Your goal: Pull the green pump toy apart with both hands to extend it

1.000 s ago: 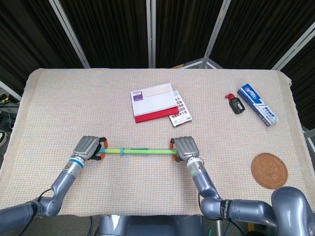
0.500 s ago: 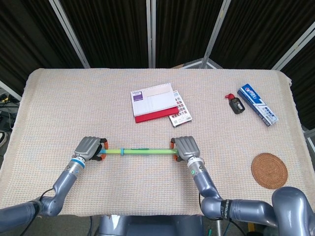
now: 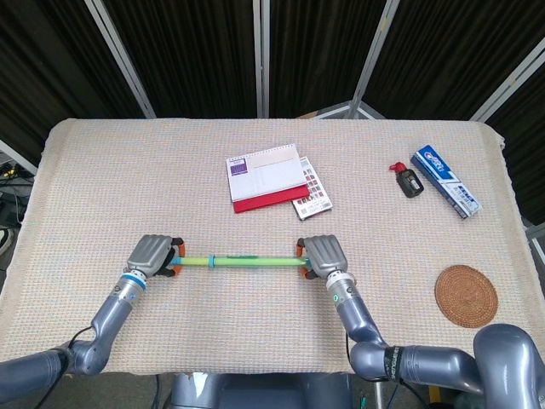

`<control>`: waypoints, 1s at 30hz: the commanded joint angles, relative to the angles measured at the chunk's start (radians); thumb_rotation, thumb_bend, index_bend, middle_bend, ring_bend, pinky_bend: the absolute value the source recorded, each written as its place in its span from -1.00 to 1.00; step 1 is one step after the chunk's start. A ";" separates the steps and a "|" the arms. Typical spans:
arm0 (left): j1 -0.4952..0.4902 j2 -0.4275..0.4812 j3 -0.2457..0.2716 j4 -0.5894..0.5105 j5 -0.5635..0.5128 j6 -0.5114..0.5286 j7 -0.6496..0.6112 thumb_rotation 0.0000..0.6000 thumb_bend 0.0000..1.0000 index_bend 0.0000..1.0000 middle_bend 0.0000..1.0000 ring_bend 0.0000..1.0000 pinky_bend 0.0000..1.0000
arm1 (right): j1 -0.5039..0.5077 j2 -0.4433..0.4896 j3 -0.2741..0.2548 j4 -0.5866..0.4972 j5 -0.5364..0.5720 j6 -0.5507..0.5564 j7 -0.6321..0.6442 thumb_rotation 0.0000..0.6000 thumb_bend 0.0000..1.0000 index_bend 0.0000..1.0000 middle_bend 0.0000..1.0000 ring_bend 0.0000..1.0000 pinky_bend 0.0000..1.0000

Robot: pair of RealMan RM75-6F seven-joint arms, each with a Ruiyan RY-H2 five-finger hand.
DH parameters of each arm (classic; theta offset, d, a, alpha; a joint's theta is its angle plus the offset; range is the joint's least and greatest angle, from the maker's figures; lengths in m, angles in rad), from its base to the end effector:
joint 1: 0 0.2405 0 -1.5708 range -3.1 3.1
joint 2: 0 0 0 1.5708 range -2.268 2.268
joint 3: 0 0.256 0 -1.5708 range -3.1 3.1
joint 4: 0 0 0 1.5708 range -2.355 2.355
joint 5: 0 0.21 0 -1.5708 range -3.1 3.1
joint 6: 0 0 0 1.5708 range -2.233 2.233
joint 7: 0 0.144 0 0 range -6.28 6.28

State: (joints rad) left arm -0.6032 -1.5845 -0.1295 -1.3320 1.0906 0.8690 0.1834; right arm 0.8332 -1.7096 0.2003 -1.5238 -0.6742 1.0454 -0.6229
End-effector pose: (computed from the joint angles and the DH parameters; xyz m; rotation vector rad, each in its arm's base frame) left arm -0.2319 0.3215 -0.0320 -1.7576 -1.2192 -0.7643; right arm -0.1230 -0.3307 -0.0641 1.7758 -1.1573 0.7510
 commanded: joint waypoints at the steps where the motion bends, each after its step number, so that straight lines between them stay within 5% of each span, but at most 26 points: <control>1: 0.001 0.006 0.000 0.000 -0.003 0.002 0.000 1.00 -0.17 0.43 0.68 0.59 1.00 | -0.007 0.013 -0.007 -0.004 -0.021 0.011 0.002 1.00 -0.20 0.23 1.00 1.00 1.00; 30: 0.026 0.092 0.004 0.027 -0.019 0.006 -0.041 1.00 -0.17 0.50 0.68 0.59 1.00 | -0.114 0.227 -0.002 -0.029 -0.107 -0.001 0.170 1.00 -0.17 0.27 1.00 1.00 1.00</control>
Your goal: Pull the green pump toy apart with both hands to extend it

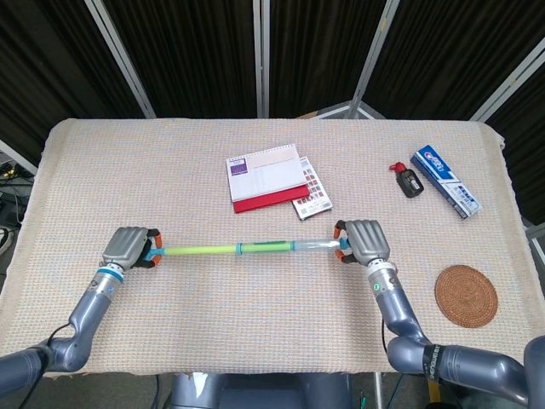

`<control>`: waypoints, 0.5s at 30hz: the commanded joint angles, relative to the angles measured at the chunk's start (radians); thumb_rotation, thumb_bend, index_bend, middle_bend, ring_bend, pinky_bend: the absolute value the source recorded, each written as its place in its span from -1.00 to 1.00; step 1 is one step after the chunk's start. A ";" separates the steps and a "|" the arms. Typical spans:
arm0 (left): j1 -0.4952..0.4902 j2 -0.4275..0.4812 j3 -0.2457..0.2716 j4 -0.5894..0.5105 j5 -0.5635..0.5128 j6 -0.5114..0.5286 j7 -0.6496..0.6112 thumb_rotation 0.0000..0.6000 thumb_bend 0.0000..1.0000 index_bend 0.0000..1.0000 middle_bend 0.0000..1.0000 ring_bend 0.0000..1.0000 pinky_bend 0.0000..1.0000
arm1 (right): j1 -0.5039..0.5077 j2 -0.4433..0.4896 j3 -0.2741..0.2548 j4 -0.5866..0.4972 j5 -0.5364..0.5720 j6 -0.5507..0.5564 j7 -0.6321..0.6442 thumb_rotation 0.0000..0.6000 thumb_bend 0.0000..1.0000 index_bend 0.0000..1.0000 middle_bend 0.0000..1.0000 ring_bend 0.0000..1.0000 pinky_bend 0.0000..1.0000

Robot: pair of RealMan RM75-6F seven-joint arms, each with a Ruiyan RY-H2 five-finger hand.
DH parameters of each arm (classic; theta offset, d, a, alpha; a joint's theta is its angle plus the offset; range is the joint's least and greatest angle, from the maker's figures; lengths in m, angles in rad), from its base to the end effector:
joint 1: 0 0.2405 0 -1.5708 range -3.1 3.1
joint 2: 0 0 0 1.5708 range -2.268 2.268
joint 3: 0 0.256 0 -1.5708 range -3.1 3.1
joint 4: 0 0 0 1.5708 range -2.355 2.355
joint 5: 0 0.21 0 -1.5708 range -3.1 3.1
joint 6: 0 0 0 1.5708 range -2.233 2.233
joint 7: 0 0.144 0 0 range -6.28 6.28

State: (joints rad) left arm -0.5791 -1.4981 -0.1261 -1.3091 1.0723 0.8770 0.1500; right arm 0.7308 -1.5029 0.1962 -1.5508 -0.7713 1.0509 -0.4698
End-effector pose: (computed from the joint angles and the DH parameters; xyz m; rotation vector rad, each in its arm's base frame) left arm -0.2657 0.3308 0.0055 -1.6699 -1.1861 -0.7102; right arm -0.1805 -0.3498 0.0076 1.6160 -1.1221 0.7759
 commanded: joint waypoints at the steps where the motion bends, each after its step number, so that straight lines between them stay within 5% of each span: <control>1: 0.003 0.008 0.001 0.006 0.000 -0.003 -0.010 1.00 -0.17 0.50 0.68 0.59 1.00 | -0.015 0.026 0.002 -0.001 -0.013 -0.008 0.023 1.00 -0.18 0.27 1.00 1.00 1.00; 15: 0.012 0.021 0.003 0.029 0.003 -0.008 -0.035 1.00 -0.17 0.51 0.68 0.59 1.00 | -0.055 0.088 0.009 0.022 -0.028 -0.023 0.096 1.00 -0.18 0.27 1.00 1.00 1.00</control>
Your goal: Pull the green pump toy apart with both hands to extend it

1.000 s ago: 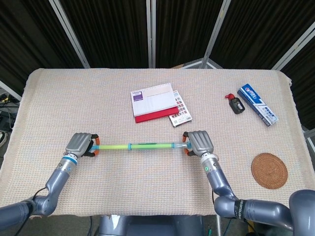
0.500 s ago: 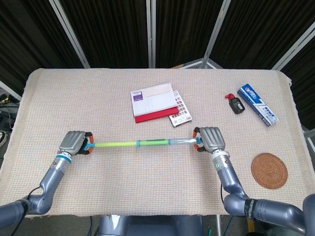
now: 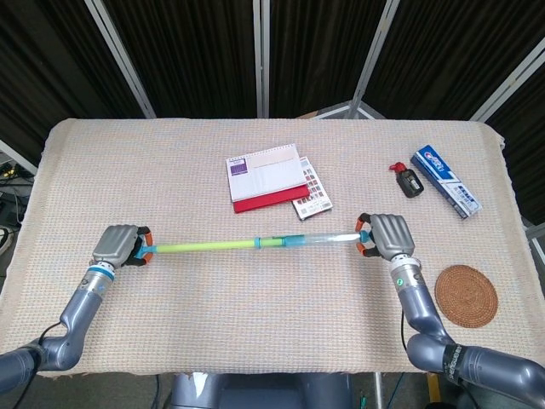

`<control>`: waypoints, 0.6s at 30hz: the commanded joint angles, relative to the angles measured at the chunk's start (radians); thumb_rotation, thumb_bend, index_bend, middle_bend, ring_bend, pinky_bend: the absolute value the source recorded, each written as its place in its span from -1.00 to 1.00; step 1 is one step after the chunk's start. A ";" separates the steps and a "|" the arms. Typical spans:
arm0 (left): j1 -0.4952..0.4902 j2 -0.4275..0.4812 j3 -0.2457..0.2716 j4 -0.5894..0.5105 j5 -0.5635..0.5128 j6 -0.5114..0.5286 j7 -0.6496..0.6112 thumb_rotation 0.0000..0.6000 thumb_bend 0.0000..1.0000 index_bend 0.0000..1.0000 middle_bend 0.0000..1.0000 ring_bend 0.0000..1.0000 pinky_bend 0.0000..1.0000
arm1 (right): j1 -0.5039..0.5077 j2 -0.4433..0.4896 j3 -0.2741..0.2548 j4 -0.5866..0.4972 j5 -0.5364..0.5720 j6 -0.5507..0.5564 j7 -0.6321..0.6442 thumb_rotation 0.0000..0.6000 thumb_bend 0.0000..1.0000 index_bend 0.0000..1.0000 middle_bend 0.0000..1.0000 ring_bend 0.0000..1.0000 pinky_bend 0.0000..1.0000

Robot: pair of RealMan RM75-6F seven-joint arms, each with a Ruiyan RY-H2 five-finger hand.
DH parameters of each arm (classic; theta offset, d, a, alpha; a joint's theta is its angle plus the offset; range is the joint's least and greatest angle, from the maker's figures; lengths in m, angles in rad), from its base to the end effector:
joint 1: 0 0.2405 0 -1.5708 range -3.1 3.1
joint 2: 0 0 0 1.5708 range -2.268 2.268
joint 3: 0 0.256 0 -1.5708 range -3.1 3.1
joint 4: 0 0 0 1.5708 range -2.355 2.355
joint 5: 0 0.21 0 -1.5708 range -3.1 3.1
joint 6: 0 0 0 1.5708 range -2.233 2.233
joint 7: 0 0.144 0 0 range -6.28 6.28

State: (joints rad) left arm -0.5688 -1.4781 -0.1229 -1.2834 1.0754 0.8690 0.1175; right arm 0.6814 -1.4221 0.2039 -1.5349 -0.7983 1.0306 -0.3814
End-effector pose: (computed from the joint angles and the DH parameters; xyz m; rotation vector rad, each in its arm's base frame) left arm -0.2794 0.3327 0.0161 -1.6407 -1.1889 -0.6922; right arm -0.2098 -0.3549 0.0385 1.5351 -1.1363 0.7769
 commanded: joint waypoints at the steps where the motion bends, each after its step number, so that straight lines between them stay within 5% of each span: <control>1: 0.002 0.002 0.000 0.005 0.001 -0.001 -0.005 1.00 -0.17 0.51 0.68 0.59 1.00 | -0.008 0.011 0.001 0.008 -0.002 -0.005 0.012 1.00 -0.18 0.27 1.00 1.00 1.00; 18: 0.004 -0.004 0.000 0.030 0.004 -0.006 -0.013 1.00 -0.17 0.51 0.68 0.59 1.00 | -0.044 0.056 0.002 0.048 -0.016 -0.036 0.075 1.00 -0.18 0.27 1.00 1.00 1.00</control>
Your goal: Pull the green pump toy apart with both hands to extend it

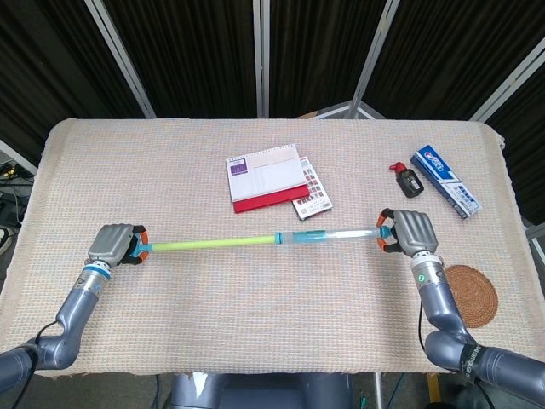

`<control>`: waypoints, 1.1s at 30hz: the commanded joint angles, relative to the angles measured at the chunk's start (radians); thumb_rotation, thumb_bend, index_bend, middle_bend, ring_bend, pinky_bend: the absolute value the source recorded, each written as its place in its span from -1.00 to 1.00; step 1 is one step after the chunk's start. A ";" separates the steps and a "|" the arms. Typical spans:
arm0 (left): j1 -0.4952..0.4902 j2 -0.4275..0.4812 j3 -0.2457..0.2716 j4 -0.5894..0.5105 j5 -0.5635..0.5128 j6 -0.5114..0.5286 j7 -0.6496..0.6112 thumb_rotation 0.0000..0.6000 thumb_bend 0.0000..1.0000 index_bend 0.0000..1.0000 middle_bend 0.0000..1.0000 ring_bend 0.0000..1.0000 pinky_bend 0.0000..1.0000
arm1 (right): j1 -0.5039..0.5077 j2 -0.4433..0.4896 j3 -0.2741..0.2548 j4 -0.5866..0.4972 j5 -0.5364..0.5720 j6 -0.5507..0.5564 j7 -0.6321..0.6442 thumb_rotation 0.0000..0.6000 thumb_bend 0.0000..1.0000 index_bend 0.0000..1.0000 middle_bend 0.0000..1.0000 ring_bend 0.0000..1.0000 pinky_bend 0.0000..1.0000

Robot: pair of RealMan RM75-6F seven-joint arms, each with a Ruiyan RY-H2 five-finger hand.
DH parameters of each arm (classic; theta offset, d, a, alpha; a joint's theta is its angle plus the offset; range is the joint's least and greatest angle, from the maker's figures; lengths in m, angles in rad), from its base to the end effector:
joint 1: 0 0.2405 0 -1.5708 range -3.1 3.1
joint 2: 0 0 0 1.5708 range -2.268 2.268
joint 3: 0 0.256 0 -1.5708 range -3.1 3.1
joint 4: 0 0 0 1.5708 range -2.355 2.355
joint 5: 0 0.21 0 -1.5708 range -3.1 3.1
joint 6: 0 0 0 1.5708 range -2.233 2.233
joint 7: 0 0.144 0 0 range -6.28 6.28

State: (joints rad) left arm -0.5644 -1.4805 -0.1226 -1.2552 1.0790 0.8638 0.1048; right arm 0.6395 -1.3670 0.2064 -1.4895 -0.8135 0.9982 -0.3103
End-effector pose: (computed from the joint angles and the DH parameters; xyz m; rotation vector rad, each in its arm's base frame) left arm -0.2867 0.3343 0.0189 -1.6276 -1.1843 -0.6800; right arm -0.2406 -0.3579 0.0628 1.4686 -1.1456 0.7504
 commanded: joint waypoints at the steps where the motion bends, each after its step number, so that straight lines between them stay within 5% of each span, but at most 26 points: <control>1: -0.001 -0.003 0.000 0.002 0.002 -0.001 -0.001 1.00 -0.17 0.51 0.68 0.59 1.00 | -0.003 0.000 -0.001 0.005 -0.002 -0.006 0.005 1.00 -0.18 0.27 1.00 1.00 1.00; 5: -0.001 -0.010 0.000 0.006 0.007 0.002 -0.004 1.00 -0.17 0.50 0.68 0.59 1.00 | -0.005 -0.004 -0.003 0.011 -0.008 -0.011 0.011 1.00 -0.18 0.27 1.00 1.00 1.00; 7: 0.000 -0.013 0.001 0.008 0.012 0.005 -0.006 1.00 -0.24 0.35 0.68 0.59 1.00 | -0.006 -0.005 -0.004 0.012 -0.016 -0.017 0.021 1.00 -0.30 0.07 1.00 1.00 1.00; 9: 0.003 -0.015 0.002 0.009 0.021 0.009 -0.017 1.00 -0.67 -0.36 0.68 0.59 1.00 | -0.011 -0.002 -0.006 0.012 -0.028 -0.028 0.040 1.00 -0.63 -0.39 1.00 1.00 1.00; 11: 0.009 -0.014 0.004 0.009 0.031 0.019 -0.026 1.00 -0.97 -0.89 0.68 0.59 1.00 | -0.017 0.002 -0.011 0.014 -0.052 -0.027 0.053 1.00 -1.00 -0.95 1.00 1.00 1.00; 12: 0.015 -0.012 0.005 0.006 0.041 0.033 -0.032 1.00 -1.00 -1.00 0.68 0.59 1.00 | -0.025 0.004 -0.014 0.014 -0.076 -0.014 0.065 1.00 -1.00 -0.99 1.00 1.00 1.00; 22: 0.152 0.100 0.032 -0.133 0.170 0.301 -0.090 1.00 -1.00 -1.00 0.55 0.51 0.93 | -0.195 0.089 -0.104 0.001 -0.453 0.255 0.294 1.00 -1.00 -0.94 0.94 1.00 1.00; 25: 0.207 0.140 0.051 -0.185 0.202 0.390 -0.086 1.00 -1.00 -1.00 0.18 0.17 0.51 | -0.252 0.106 -0.129 0.024 -0.542 0.361 0.354 1.00 -1.00 -0.83 0.71 0.86 0.95; 27: 0.252 0.172 0.068 -0.228 0.219 0.455 -0.069 1.00 -1.00 -1.00 -0.36 -0.33 -0.13 | -0.295 0.120 -0.144 0.031 -0.581 0.424 0.400 1.00 -1.00 -0.84 0.42 0.59 0.64; 30: 0.317 0.238 0.107 -0.328 0.241 0.529 -0.025 1.00 -1.00 -1.00 -0.97 -0.95 -0.90 | -0.348 0.163 -0.179 0.016 -0.623 0.473 0.433 1.00 -1.00 -0.92 -0.36 -0.27 -0.35; 32: 0.335 0.263 0.119 -0.365 0.248 0.547 -0.010 1.00 -1.00 -1.00 -1.00 -1.00 -1.00 | -0.363 0.175 -0.187 0.007 -0.638 0.487 0.434 1.00 -1.00 -0.98 -0.81 -0.80 -0.86; 33: 0.344 0.272 0.123 -0.379 0.251 0.556 -0.005 1.00 -1.00 -1.00 -1.00 -1.00 -1.00 | -0.370 0.182 -0.191 0.002 -0.644 0.491 0.433 1.00 -1.00 -0.99 -0.90 -0.90 -0.94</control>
State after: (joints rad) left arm -0.2599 -1.2498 -0.0258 -1.5847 1.3089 1.3829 0.0725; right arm 0.2824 -1.1973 0.0261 -1.4794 -1.4451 1.4782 0.1196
